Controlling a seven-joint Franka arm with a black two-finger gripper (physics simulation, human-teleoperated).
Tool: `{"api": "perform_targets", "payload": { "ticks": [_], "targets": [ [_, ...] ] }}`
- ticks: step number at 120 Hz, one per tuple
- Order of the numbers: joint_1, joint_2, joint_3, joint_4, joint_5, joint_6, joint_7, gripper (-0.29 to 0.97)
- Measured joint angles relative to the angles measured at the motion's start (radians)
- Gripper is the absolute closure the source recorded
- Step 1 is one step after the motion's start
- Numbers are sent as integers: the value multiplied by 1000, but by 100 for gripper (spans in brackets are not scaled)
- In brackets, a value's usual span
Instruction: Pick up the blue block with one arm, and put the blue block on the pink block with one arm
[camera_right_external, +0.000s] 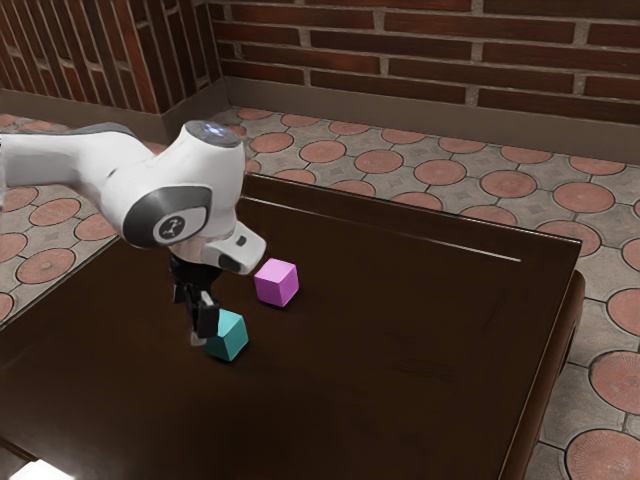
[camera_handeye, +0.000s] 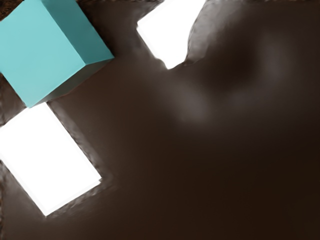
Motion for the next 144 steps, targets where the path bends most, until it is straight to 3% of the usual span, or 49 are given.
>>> {"api": "perform_targets", "payload": {
  "ticks": [40,55,74,98,134,144],
  "targets": [
    [134,70,1,5,-92,154,-171,0],
    [155,229,5,102,-5,170,-193,0],
    [177,351,14,136,77,190,-205,0],
    [134,416,28,187,97,226,-247,0],
    [112,524,46,200,53,267,-393,0],
    [59,544,103,216,53,278,-424,1]
  ]
}}
